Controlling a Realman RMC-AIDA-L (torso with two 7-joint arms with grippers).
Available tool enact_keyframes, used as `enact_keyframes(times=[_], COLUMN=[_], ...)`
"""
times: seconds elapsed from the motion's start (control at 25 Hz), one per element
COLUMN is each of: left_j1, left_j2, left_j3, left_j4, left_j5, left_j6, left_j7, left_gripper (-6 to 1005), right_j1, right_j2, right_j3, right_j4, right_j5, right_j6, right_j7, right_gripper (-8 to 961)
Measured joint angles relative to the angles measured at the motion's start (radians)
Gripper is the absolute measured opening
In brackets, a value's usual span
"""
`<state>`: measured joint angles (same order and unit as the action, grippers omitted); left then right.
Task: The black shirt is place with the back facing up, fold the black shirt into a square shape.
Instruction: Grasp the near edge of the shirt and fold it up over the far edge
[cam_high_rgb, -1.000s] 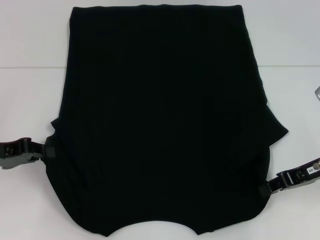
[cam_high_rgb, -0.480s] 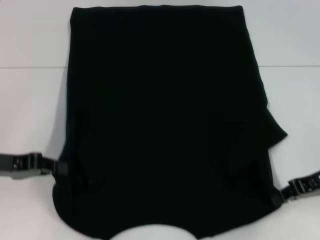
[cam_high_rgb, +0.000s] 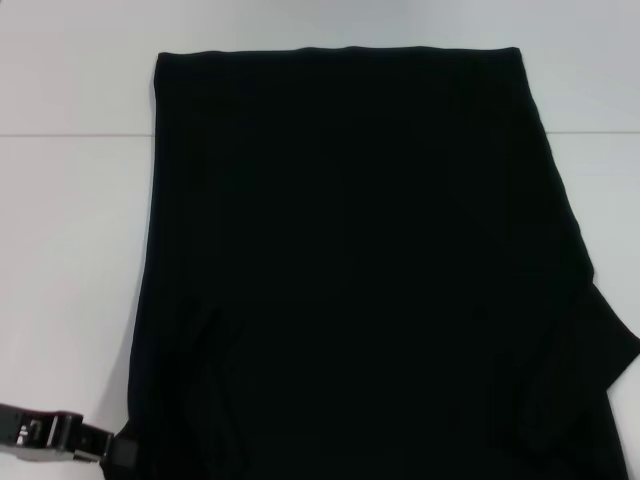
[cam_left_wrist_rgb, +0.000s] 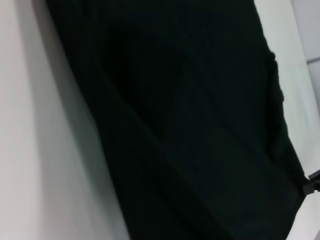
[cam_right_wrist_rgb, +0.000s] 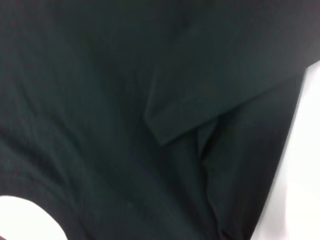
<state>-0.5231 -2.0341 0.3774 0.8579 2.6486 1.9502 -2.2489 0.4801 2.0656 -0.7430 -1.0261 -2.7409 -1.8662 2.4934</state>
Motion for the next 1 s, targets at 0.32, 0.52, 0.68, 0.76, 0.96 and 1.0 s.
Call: enact_keyframes(times=[0.32, 0.52, 0.68, 0.76, 0.96, 1.0], left_j1=[-0.038, -0.142, -0.231, -0.27, -0.325, -0.328], left_j2=[0.01, 0.033, 0.039, 0.05, 0.04, 0.029], left_j3=[-0.018, -0.027, -0.033, -0.028, 0.013, 0.033], left_j4=[-0.02, -0.134, -0.216, -0.261, -0.315, -0.315], left_j5=[-0.021, -0.05, -0.063, -0.069, -0.064, -0.063], left_j6=[-0.053, -0.277, -0.48, -0.592, -0.816, -0.859], left_j7=[-0.019, -0.114, -0.165, -0.202, -0.272, -0.286], left_gripper=[115, 120, 124, 126, 131, 132], right_j1=[0.026, 0.128, 0.193, 0.207, 0.242, 0.248], right_j2=[-0.008, -0.056, -0.097, -0.113, -0.139, -0.138], right_j3=[0.102, 0.162, 0.181, 0.192, 0.194, 0.193], right_j4=[0.028, 0.187, 0.282, 0.291, 0.384, 0.406], right_j5=[0.061, 0.215, 0.293, 0.342, 0.38, 0.38], right_j6=[0.024, 0.173, 0.285, 0.34, 0.585, 0.623], right_j7=[-0.047, -0.09, -0.127, -0.14, -0.121, -0.12], right_gripper=[82, 86, 89, 90, 94, 95])
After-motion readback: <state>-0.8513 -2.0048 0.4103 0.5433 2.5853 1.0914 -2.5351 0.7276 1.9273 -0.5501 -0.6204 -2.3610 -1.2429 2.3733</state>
